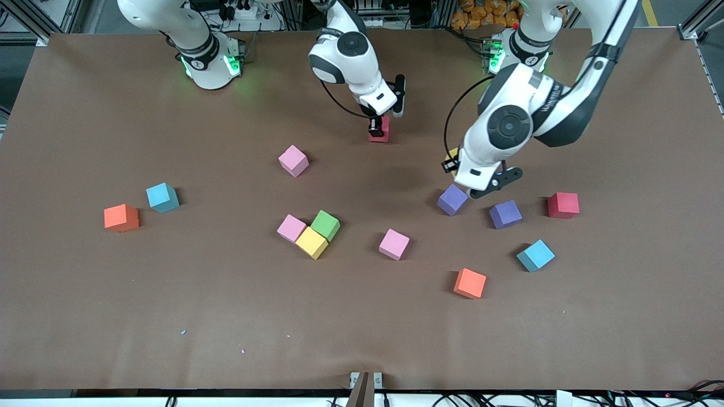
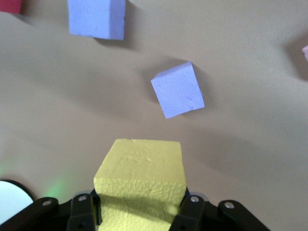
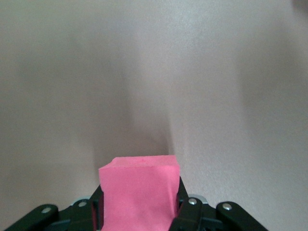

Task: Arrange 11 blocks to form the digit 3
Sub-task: 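Carry the red cube to the table middle and release it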

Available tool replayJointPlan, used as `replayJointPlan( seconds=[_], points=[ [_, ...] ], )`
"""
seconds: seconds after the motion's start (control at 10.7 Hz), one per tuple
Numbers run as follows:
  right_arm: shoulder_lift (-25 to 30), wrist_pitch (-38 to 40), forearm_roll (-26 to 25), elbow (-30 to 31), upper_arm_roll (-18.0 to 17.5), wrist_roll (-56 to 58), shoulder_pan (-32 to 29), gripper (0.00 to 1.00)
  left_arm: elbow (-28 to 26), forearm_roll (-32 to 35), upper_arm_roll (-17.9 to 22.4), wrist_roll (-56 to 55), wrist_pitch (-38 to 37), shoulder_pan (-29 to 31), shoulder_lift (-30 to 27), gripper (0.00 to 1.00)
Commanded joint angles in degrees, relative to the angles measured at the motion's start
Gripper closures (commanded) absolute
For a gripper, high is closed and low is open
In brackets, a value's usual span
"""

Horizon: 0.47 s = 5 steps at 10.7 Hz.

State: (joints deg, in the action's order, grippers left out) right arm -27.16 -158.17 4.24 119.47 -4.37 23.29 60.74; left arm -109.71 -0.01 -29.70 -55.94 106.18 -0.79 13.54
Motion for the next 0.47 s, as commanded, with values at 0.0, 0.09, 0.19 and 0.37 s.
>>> replayJointPlan(
  seconds=[0.0,0.09,0.19,0.37],
  points=[
    [-1.8,0.7,-1.0,-1.9,0.3,0.4,0.7,1.0,4.9,0.1,-0.4,0.5,-4.4,-0.3,0.3,1.0],
    [-2.2,0.7,-1.4,-2.0,0.3,0.4,0.9,1.0,7.3,0.0,-0.4,0.4,-6.1,-0.5,1.4,1.0],
    [-2.3,0.7,-1.8,-1.9,0.3,0.4,0.9,1.0,8.3,0.0,-0.4,1.2,-8.4,-0.2,1.7,1.0],
    [-2.7,0.6,-1.9,-2.3,0.3,0.4,0.9,1.0,8.5,-0.1,-0.3,2.2,-8.7,0.2,1.6,1.0]
  ],
)
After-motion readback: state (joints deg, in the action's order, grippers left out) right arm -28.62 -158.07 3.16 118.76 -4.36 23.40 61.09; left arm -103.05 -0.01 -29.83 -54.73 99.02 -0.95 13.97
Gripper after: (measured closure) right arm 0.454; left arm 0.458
